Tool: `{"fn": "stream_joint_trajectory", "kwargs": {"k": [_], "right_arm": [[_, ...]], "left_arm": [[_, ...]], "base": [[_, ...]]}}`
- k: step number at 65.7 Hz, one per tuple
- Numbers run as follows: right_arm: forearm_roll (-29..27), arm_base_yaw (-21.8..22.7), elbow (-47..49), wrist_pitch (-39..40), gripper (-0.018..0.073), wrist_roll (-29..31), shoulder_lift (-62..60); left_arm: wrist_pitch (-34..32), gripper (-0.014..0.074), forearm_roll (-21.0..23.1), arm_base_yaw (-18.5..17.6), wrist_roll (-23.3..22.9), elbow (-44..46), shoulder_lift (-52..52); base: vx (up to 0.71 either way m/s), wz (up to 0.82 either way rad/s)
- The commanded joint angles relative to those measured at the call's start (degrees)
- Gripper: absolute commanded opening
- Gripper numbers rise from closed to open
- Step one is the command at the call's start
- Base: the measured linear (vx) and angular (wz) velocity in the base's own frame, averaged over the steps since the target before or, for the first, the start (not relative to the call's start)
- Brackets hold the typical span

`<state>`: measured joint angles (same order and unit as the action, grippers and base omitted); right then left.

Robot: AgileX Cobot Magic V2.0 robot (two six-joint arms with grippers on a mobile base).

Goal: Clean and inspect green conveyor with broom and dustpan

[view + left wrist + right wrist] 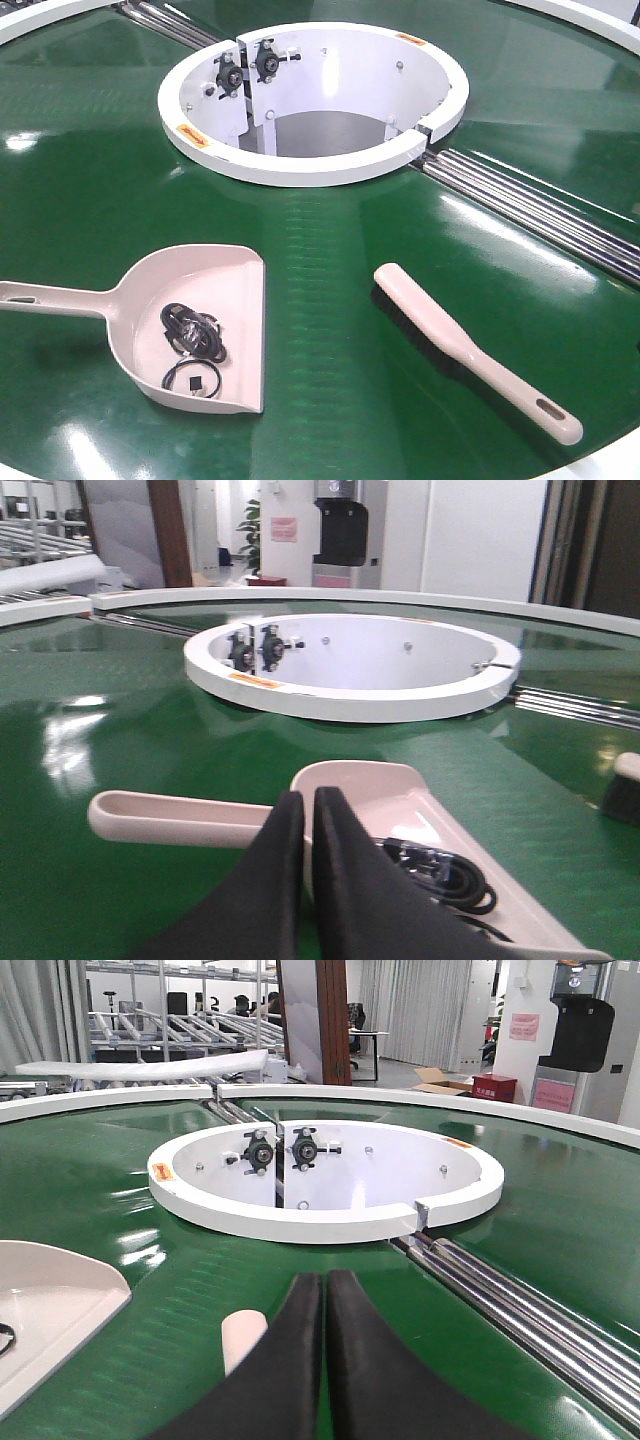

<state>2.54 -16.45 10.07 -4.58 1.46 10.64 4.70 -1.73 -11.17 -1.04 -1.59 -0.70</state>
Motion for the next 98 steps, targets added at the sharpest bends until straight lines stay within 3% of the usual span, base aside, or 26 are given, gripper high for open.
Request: {"fn": "stream_joint_trajectory", "kwargs": {"k": [1,76,87,98], "right_arm": [[0.1,0.3,1.6,4.6,-0.0008,0.1,0.6],[0.5,0.5,0.5,4.6,-0.0008,0.9,0.5],[1.6,6.6,-4.3,6.3,-0.0008,2.9,0.2],[1.7,14.0,-9.8,8.8,-0.0008,0.1,-5.3]], "left_arm": [[-3.7,-0.0006,-1.6,0.6,-0.6,-0.6,-0.8],[-3.7,-0.0006,-1.6,0.6,-0.6,-0.6,-0.8],[-3.7,-0.0006,-1.6,0.6,-0.6,-0.6,-0.8],[-3.7,-0.0006,-1.6,0.6,-0.6,-0.6,-0.8]], "base": [[0.00,0.00],[0.00,0.00],[0.00,0.00],[0.00,0.00]]}}
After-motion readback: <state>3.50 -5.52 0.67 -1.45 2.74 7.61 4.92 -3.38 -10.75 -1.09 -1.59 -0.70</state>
